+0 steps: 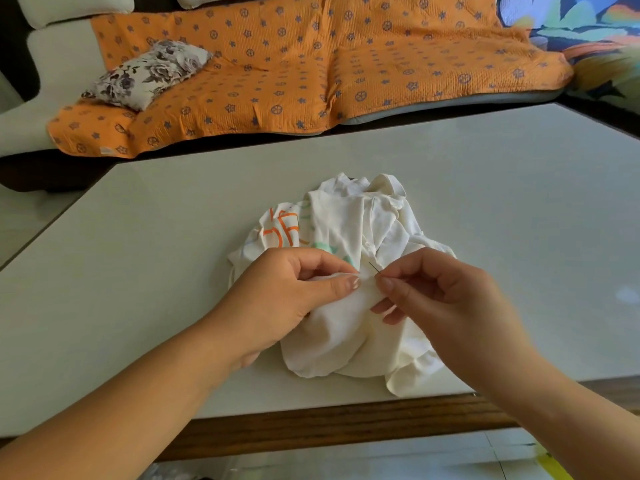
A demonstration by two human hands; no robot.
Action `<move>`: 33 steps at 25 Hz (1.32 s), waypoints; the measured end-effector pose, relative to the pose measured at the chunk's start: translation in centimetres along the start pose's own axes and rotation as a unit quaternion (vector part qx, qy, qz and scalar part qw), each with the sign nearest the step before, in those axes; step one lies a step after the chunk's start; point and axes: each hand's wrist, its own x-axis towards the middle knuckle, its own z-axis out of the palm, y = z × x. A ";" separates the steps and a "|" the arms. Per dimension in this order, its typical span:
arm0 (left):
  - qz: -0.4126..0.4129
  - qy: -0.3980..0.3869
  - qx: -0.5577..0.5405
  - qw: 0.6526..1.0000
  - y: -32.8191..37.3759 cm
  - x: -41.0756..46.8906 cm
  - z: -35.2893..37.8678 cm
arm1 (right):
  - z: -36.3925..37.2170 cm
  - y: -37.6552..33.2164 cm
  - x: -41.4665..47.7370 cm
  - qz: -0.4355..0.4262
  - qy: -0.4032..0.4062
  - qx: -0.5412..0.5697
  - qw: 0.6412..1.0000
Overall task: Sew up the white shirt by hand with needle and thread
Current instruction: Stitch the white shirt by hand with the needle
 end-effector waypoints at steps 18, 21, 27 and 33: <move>-0.030 0.018 -0.014 0.999 0.7 -0.5 0.5 | 0.2 -0.1 -1.4 0.032 -0.061 -0.068 0.995; -0.031 0.019 -0.014 0.999 0.6 -0.5 0.4 | 0.3 -0.1 -1.4 0.036 -0.064 -0.072 0.995; -0.009 0.024 0.005 1.000 0.2 -0.3 0.4 | 0.4 0.0 -1.3 0.036 -0.059 -0.086 0.994; 0.042 0.019 0.053 0.998 0.1 -0.6 0.9 | 0.9 0.2 -1.0 0.039 -0.039 -0.075 0.996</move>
